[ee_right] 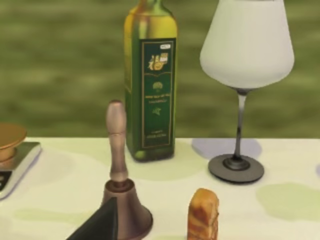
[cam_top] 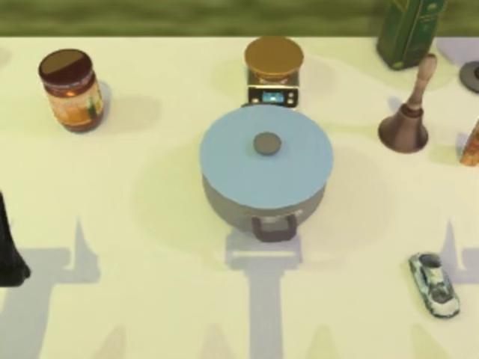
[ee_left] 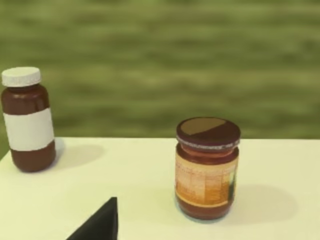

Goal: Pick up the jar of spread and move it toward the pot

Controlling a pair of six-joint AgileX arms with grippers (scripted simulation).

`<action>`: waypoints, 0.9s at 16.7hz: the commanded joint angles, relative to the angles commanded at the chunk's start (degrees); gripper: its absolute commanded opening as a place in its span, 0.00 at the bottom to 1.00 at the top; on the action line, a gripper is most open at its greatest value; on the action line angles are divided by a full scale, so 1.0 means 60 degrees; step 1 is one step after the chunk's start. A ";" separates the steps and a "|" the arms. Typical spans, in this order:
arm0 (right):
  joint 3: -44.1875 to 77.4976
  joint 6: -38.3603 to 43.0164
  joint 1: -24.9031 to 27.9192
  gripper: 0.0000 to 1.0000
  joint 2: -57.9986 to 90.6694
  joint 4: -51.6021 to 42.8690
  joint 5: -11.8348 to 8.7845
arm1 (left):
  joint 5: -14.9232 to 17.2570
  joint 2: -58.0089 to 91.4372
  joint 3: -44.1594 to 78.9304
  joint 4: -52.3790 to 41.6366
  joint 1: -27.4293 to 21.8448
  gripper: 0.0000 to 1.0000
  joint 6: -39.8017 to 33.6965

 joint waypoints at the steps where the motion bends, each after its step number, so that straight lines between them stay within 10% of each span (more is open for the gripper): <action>1: 0.0000 0.0000 0.0000 1.00 0.0000 0.0000 0.0000 | 0.0000 0.0000 0.0000 0.0000 0.0000 1.00 0.0000; 15: 0.0000 0.0000 0.0000 1.00 0.0000 0.0000 0.0000 | 0.0599 0.7042 0.6169 -0.4577 -0.0264 1.00 0.0381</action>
